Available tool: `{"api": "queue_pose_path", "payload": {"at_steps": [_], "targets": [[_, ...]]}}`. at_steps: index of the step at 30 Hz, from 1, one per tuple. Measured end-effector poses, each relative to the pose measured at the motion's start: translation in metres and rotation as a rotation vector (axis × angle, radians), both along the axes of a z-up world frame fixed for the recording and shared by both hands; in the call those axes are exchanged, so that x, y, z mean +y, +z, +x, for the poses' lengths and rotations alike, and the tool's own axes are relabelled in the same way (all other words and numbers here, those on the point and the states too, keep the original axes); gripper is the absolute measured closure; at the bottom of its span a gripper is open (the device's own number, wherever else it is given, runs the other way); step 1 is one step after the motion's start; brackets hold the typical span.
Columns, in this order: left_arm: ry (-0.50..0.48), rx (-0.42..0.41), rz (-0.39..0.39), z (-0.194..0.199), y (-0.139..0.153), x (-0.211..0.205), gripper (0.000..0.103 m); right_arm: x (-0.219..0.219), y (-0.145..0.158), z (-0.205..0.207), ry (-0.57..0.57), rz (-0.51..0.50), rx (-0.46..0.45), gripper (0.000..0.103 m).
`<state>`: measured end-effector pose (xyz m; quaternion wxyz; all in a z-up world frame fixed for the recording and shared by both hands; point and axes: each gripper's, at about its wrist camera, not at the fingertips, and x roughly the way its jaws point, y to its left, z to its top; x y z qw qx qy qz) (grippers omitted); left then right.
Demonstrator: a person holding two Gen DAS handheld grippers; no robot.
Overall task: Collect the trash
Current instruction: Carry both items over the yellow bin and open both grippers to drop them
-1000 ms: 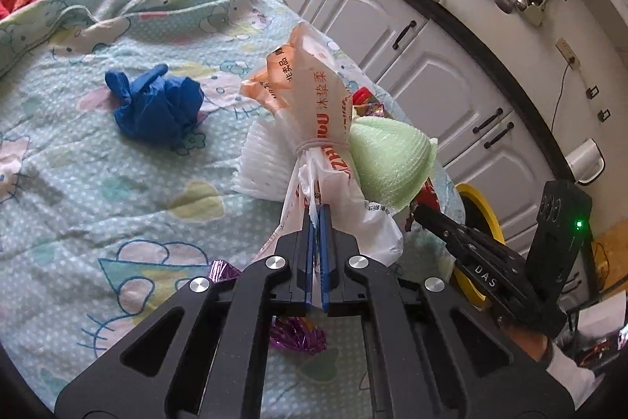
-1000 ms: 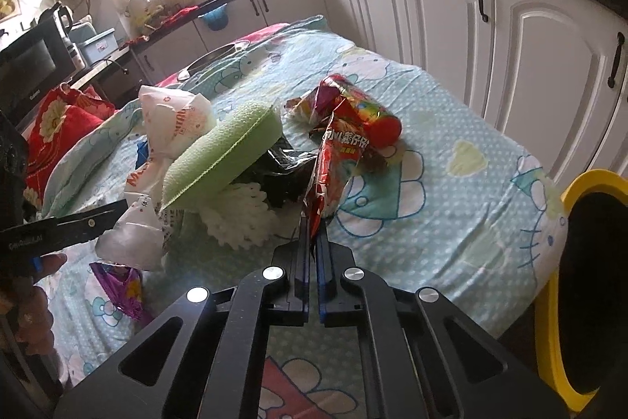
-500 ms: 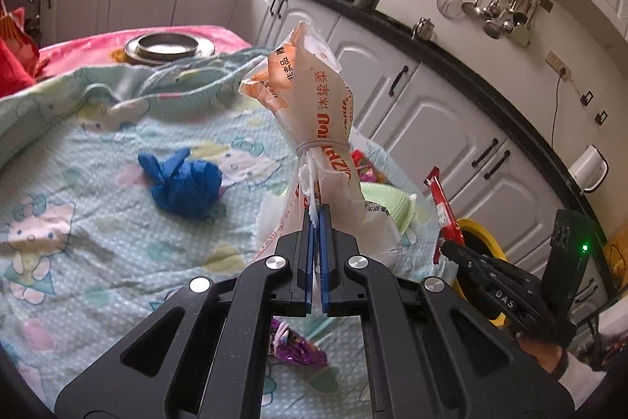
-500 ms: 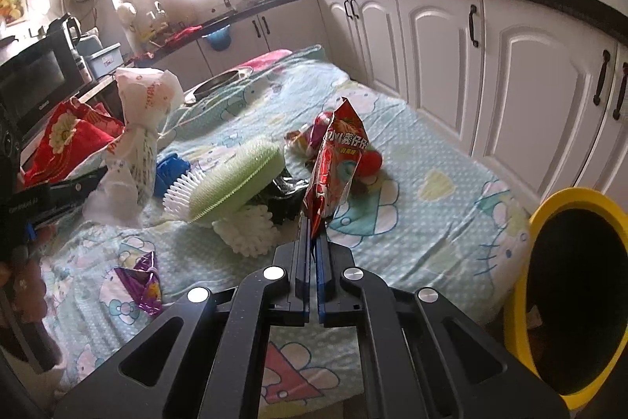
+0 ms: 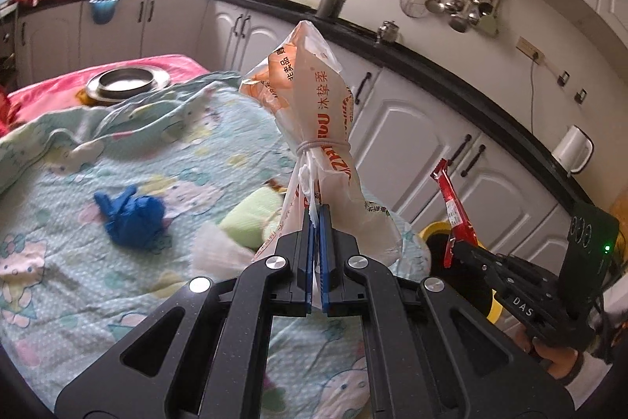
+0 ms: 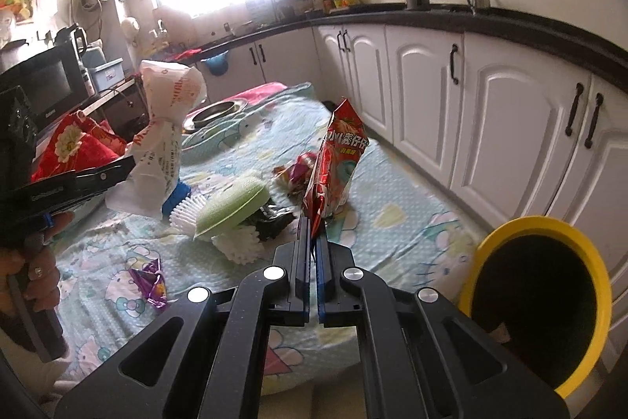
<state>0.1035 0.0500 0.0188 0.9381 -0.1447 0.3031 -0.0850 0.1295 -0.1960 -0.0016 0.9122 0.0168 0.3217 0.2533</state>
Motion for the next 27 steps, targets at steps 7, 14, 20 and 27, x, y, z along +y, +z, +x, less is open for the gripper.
{"api": "queue_pose_path", "payload": {"at_steps": [7, 14, 20, 27], "targets": [[-0.059, -0.022, 0.029, 0.007, 0.007, -0.029, 0.103, -0.022, 0.009, -0.005, -0.044, 0.0, -0.017, 0.1], [-0.113, -0.023, 0.052, 0.013, 0.007, -0.056, 0.103, -0.043, 0.013, -0.011, -0.09, -0.004, -0.033, 0.1], [-0.157, -0.017, 0.067, 0.018, 0.003, -0.079, 0.103, -0.065, 0.012, -0.015, -0.141, -0.002, -0.032, 0.1], [-0.202, -0.013, 0.068, 0.025, 0.0, -0.102, 0.103, -0.094, 0.007, -0.019, -0.21, 0.0, -0.018, 0.1]]}}
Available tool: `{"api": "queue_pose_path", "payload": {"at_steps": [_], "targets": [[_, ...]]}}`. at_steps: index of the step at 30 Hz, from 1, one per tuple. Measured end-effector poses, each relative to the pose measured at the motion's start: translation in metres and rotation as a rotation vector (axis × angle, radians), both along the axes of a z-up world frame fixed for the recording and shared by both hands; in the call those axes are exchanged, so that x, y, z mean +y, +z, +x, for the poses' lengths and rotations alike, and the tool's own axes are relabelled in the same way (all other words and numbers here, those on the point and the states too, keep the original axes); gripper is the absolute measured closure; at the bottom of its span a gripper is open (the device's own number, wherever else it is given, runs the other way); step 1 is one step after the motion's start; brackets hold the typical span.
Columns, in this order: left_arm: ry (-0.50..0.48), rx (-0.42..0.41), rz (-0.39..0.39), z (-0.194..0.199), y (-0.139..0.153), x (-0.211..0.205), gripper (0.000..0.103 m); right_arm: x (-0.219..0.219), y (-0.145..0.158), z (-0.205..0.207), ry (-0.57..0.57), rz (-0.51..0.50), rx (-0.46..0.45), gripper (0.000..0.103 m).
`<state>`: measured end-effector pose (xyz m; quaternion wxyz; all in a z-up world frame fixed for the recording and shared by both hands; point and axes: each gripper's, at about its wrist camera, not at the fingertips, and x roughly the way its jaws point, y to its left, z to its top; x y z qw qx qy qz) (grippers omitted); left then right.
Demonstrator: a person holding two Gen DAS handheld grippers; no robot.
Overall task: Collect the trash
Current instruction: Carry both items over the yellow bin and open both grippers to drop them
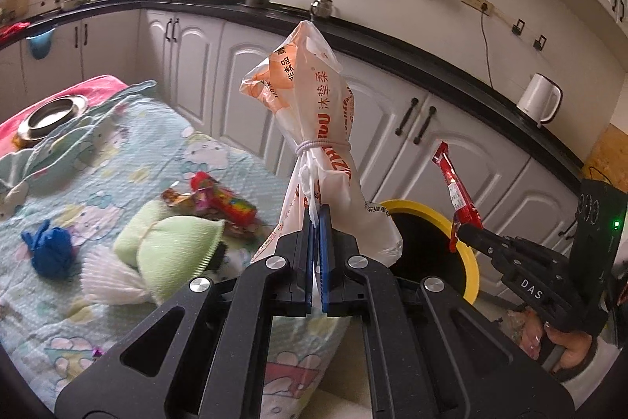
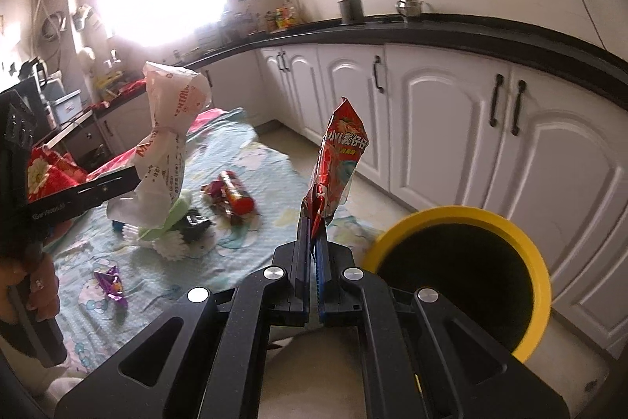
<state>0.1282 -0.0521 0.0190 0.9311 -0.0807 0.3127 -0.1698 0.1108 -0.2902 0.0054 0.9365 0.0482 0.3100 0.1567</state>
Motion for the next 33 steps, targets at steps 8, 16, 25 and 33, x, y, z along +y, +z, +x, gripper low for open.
{"api": "queue_pose_path", "payload": {"at_steps": [8, 16, 25, 33], "targets": [[-0.057, 0.013, 0.006, 0.007, -0.006, -0.031, 0.103, -0.027, -0.006, -0.005, -0.066, 0.007, 0.012, 0.1], [-0.113, 0.043, 0.022, 0.016, -0.02, -0.062, 0.103, -0.054, -0.019, -0.005, -0.138, 0.009, 0.042, 0.1], [-0.181, 0.084, 0.043, 0.028, -0.038, -0.098, 0.103, -0.075, -0.033, -0.005, -0.201, 0.002, 0.076, 0.1], [-0.227, 0.116, 0.067, 0.038, -0.054, -0.125, 0.103, -0.09, -0.049, -0.003, -0.242, -0.002, 0.124, 0.1]]}}
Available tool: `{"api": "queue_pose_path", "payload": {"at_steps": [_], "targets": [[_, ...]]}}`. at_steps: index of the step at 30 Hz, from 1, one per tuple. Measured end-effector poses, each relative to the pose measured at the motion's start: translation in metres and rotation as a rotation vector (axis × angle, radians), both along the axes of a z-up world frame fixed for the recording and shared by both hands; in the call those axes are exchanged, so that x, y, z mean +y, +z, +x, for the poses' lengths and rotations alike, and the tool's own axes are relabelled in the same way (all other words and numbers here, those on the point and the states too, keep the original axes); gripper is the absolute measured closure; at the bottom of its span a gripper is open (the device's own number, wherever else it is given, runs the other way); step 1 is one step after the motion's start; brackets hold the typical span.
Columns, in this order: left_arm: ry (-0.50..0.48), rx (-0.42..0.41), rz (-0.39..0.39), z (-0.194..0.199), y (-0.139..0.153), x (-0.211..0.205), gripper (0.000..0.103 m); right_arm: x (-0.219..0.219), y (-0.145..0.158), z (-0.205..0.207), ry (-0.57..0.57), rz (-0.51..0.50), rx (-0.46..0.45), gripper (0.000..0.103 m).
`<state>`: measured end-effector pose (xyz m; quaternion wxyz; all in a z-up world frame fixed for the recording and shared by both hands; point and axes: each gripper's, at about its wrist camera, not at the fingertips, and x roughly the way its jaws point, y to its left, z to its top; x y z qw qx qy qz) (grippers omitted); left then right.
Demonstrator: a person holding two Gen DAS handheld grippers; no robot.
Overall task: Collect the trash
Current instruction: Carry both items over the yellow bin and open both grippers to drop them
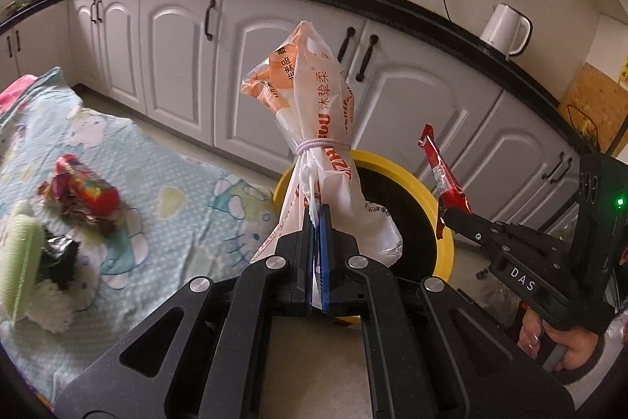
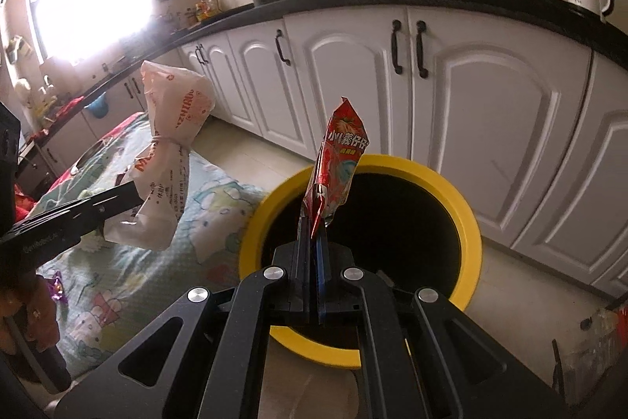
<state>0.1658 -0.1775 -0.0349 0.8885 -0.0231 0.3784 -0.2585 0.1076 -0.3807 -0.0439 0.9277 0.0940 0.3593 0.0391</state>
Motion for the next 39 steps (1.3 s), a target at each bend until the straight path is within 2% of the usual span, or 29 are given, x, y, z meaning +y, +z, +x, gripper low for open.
{"api": "queue_pose_path", "payload": {"at_steps": [11, 24, 39], "targets": [[-0.049, 0.041, 0.032, 0.014, -0.021, -0.026, 0.103, -0.017, -0.018, 0.004, -0.046, 0.012, 0.055, 0.1], [-0.106, 0.169, 0.048, 0.038, -0.057, -0.049, 0.103, -0.026, -0.045, 0.012, -0.071, 0.021, 0.151, 0.1], [-0.101, 0.213, 0.056, 0.055, -0.072, -0.06, 0.099, -0.035, -0.052, 0.016, -0.094, 0.038, 0.162, 0.098]]}}
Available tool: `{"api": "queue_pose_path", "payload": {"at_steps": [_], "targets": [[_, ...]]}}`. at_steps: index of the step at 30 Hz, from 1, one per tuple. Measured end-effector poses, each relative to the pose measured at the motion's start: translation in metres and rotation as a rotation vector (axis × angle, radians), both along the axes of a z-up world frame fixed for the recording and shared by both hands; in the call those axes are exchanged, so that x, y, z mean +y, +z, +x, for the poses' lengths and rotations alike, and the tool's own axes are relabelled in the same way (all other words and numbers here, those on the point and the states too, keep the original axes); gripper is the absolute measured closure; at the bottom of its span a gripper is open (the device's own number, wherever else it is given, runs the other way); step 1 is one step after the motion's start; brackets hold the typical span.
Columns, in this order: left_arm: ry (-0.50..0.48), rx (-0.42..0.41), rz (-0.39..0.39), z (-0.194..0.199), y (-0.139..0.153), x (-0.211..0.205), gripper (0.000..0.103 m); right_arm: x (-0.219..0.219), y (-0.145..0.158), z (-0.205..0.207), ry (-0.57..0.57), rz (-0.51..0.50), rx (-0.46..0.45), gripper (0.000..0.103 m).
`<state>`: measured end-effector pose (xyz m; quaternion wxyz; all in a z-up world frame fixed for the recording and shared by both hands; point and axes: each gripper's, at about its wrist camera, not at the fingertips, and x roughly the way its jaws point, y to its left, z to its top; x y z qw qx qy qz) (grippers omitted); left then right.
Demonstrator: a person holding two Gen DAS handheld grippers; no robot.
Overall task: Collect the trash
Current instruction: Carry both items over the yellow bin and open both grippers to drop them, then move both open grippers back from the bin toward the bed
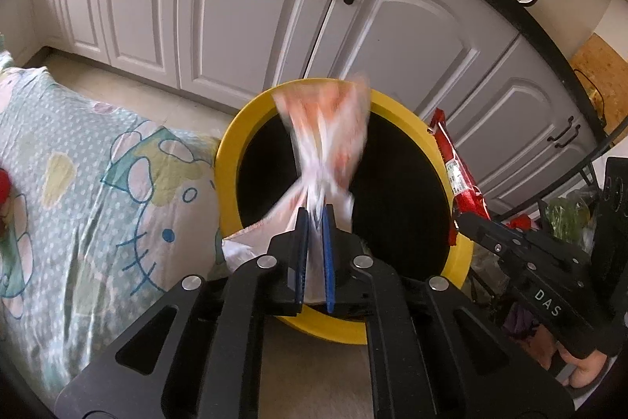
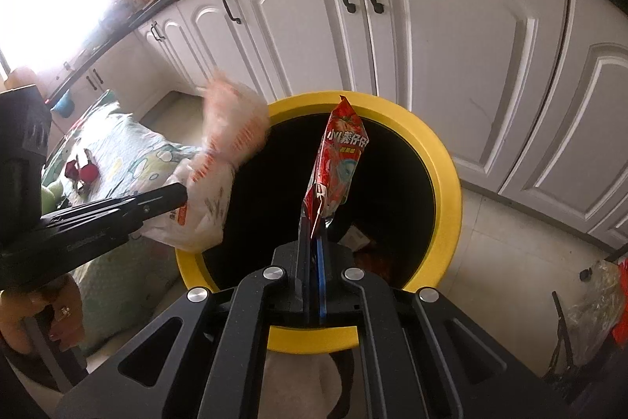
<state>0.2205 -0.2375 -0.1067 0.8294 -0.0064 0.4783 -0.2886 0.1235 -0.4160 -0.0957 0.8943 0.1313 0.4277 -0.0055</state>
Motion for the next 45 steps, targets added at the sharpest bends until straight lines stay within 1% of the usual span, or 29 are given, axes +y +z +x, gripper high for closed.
{"api": "queue_pose_path", "payload": {"at_steps": [1, 2, 3, 4, 5, 6, 7, 8, 9, 11, 13, 14, 16, 17, 23, 32, 38, 45], "targets": [[0.004, -0.001, -0.002, 0.001, 0.0, 0.0, 0.093, -0.001, 0.0, 0.0, -0.003, 0.001, 0.0, 0.095], [0.007, -0.004, -0.01, 0.001, 0.001, 0.001, 0.089, -0.002, 0.0, 0.0, -0.008, 0.003, -0.002, 0.089], [0.015, -0.008, -0.009, 0.001, 0.003, 0.004, 0.078, -0.002, 0.0, 0.0, -0.011, 0.007, -0.003, 0.086], [0.023, -0.01, -0.009, 0.0, 0.004, 0.007, 0.071, -0.003, 0.001, 0.0, -0.015, 0.009, -0.006, 0.081], [0.031, -0.014, -0.014, -0.001, 0.006, 0.009, 0.071, -0.004, 0.002, -0.001, -0.02, 0.008, -0.01, 0.076], [0.04, -0.019, -0.022, -0.002, 0.008, 0.013, 0.068, -0.005, 0.002, -0.001, -0.023, 0.008, -0.012, 0.074], [0.05, -0.027, -0.028, -0.004, 0.011, 0.017, 0.061, -0.005, 0.003, -0.002, -0.029, 0.006, -0.017, 0.071], [0.058, -0.035, -0.031, -0.005, 0.013, 0.02, 0.057, -0.006, 0.004, -0.002, -0.034, 0.004, -0.02, 0.069], [0.071, -0.048, -0.033, -0.008, 0.017, 0.025, 0.051, -0.007, 0.005, -0.003, -0.038, 0.002, -0.023, 0.068], [0.094, -0.07, -0.044, -0.012, 0.023, 0.034, 0.044, -0.008, 0.009, -0.004, -0.053, -0.013, -0.038, 0.06], [0.115, -0.09, -0.05, -0.016, 0.03, 0.043, 0.031, -0.007, 0.013, -0.007, -0.056, -0.019, -0.058, 0.058], [0.126, -0.107, -0.054, -0.019, 0.034, 0.048, 0.028, -0.007, 0.016, -0.008, -0.058, -0.02, -0.067, 0.057], [0.148, -0.131, -0.055, -0.021, 0.04, 0.055, 0.014, -0.006, 0.019, -0.009, -0.06, -0.022, -0.082, 0.054], [0.157, -0.141, -0.061, -0.024, 0.044, 0.059, 0.011, -0.004, 0.022, -0.01, -0.059, -0.029, -0.093, 0.052], [0.205, -0.216, -0.057, -0.041, 0.062, 0.077, 0.011, 0.002, 0.035, -0.016, -0.059, -0.051, -0.141, 0.044], [0.279, -0.314, -0.051, -0.064, 0.085, 0.107, 0.011, 0.021, 0.057, -0.023, -0.014, -0.06, -0.217, 0.041], [0.324, -0.352, -0.046, -0.074, 0.094, 0.127, 0.011, 0.041, 0.071, -0.029, 0.039, -0.071, -0.266, 0.04], [0.384, -0.402, -0.033, -0.088, 0.105, 0.152, 0.011, 0.063, 0.081, -0.033, 0.098, -0.081, -0.297, 0.038]]}}
